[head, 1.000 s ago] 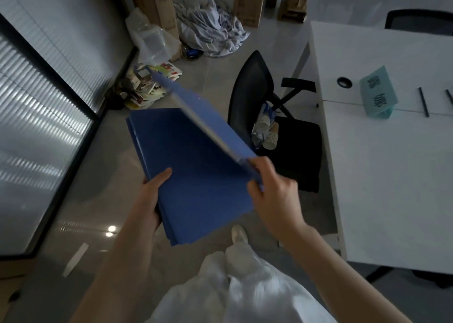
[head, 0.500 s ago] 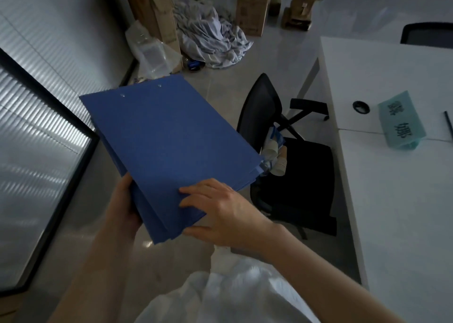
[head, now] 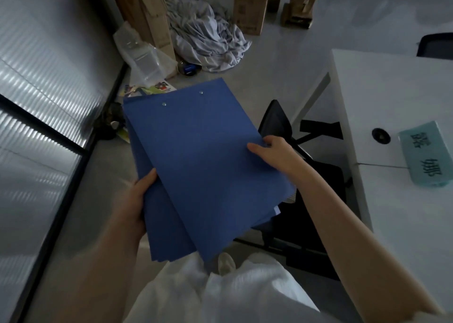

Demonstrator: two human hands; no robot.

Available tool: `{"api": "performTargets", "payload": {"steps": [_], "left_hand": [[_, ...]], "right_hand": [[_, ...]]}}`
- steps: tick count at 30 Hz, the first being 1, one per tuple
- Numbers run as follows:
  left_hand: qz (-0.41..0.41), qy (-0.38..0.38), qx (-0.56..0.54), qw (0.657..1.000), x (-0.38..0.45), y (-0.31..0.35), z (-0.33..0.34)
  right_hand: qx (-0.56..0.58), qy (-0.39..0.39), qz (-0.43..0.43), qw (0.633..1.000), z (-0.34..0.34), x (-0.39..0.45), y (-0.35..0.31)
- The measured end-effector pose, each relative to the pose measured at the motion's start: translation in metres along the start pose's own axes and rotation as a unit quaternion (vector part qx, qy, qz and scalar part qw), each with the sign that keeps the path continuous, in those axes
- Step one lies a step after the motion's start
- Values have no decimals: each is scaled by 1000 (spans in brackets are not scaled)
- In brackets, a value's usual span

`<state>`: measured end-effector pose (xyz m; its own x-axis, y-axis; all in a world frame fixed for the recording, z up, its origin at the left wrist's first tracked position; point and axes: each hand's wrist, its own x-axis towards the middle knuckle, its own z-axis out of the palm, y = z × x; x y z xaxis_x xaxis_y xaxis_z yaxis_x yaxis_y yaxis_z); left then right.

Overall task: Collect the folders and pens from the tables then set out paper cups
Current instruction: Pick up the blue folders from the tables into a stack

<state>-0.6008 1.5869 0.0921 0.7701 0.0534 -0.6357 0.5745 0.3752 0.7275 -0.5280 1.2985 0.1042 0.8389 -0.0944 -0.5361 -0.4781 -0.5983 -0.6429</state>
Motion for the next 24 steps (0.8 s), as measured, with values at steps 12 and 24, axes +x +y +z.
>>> {"api": "performTargets", "payload": {"steps": [12, 24], "left_hand": [[-43, -94, 81, 991, 161, 147, 9], [-50, -235, 213, 947, 313, 241, 111]], "right_hand": [[389, -100, 182, 897, 31, 101, -60], [514, 65, 122, 847, 13, 203, -107]]}}
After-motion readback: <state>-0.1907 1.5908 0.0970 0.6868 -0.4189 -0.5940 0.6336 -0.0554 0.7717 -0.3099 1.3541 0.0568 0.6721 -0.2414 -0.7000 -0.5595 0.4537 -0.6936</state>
